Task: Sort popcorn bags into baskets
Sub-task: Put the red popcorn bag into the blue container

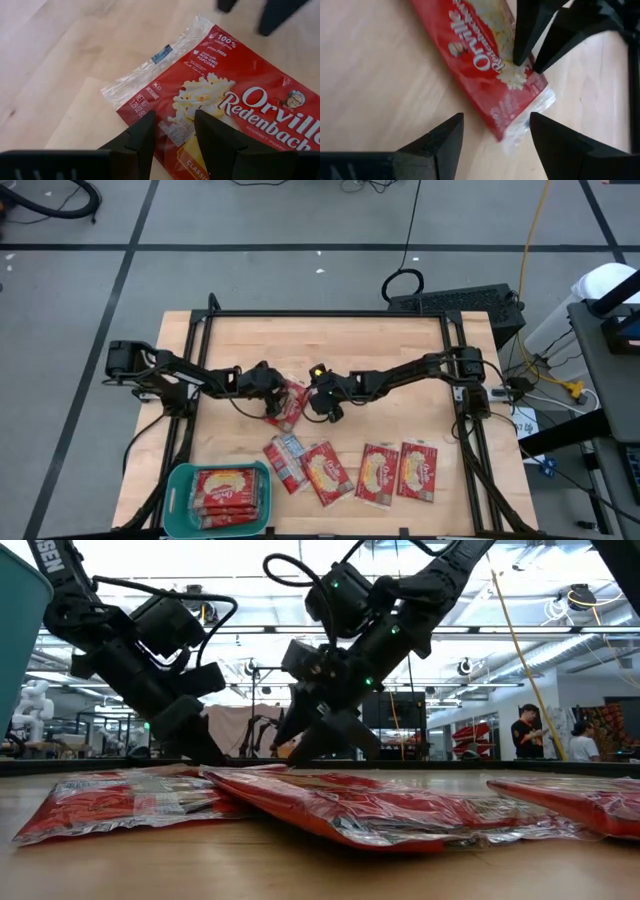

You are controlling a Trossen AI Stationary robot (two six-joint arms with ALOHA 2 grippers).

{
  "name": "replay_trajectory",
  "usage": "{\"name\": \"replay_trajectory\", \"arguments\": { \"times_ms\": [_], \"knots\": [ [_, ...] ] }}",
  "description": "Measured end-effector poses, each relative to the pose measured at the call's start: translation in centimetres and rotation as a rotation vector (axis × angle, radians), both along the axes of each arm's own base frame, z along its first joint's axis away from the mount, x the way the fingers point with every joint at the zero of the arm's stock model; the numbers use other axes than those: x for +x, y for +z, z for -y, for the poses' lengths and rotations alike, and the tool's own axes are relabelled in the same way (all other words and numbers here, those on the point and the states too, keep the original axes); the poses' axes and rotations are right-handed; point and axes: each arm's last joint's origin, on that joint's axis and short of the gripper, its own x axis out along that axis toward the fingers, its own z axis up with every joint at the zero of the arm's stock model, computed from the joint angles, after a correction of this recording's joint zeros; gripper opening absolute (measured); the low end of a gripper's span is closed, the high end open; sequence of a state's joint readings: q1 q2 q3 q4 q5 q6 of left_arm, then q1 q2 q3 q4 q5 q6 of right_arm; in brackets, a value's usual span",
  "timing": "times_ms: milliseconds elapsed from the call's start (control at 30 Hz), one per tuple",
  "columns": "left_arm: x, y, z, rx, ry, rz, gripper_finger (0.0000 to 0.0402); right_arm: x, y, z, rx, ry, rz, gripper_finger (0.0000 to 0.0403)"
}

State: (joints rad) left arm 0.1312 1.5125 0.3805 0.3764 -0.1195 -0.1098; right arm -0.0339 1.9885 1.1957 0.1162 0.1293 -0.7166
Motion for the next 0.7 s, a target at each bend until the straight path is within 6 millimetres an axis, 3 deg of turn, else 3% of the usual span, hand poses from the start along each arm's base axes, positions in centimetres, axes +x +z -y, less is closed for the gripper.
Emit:
{"name": "replay_trajectory", "arguments": {
  "times_ms": [167,433,600,700],
  "knots": [
    [0.2,0.1,0.0,0.024,-0.044,0.019,0.014,0.0,-0.4,1.2,-0.002,0.106,-0.01,0.0211],
    [0.2,0.2,-0.3,0.03,-0.035,0.029,0.014,0.9,-2.8,1.9,-0.029,0.197,0.02,0.0171],
    [0.2,0.3,-0.4,0.007,-0.035,0.036,0.014,1.3,-3.3,1.5,-0.046,0.217,0.054,0.0086],
    [0.4,1.8,-0.4,-0.023,0.014,0.092,0.014,1.3,-3.1,1.1,-0.038,0.202,0.061,0.0021]
  ]
}}
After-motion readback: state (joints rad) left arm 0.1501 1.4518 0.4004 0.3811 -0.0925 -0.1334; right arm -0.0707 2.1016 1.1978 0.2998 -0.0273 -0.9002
